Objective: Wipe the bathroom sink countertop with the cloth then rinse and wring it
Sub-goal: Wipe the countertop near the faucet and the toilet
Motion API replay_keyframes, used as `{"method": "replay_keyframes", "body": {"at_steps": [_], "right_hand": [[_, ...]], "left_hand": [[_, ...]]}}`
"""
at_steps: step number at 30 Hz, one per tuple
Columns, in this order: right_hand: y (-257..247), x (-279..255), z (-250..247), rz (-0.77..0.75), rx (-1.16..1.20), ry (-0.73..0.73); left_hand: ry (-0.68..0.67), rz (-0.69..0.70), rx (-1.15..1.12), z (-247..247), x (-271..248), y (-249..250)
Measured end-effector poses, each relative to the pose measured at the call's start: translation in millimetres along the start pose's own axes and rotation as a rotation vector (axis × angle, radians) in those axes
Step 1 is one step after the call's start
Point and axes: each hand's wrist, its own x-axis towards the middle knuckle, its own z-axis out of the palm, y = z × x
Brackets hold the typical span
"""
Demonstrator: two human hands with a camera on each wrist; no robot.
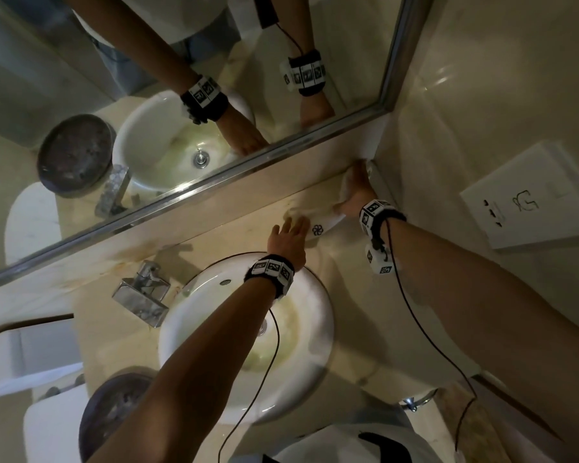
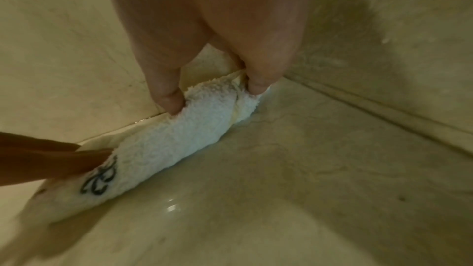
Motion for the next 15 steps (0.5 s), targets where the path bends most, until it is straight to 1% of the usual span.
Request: {"method": "replay_keyframes", "body": {"at_steps": [2, 5, 6, 8, 10, 13, 15], "right_hand": [[-10.2, -1.6, 4.2, -0.002, -0.037, -0.02], [-15.3, -11.1, 15.7, -0.039, 0.081, -0.005], [-17.7, -14.5, 20.3, -0.058, 0.09, -0.016], [-25.2, -20.2, 33.4, -0.118, 0.055, -0.086], [-39.1, -29.2, 47.4, -0.236, -0.097, -0.162], [-52.6, -48.9, 66.4, -0.453, -0.345, -0.216], [-50.5, -57.2, 71.9, -0.499, -0.437, -0.232]], "left_hand": [[-0.001, -0.025, 0.018, 1.2, -1.0, -3.8], [-0.016, -0.067, 0.077, 3.6, -5.4, -12.2], [-0.014, -0.085, 0.081, 5.4, -6.8, -15.7], [-0.013, -0.126, 0.062, 9.0, -13.2, -22.9], [-0.012, -0.154, 0.06, 11.0, -20.5, -29.0], [-0.024, -0.168, 0.078, 15.8, -32.9, -32.7], [-0.002, -0.17, 0.058, 18.8, -40.4, -31.2]]}}
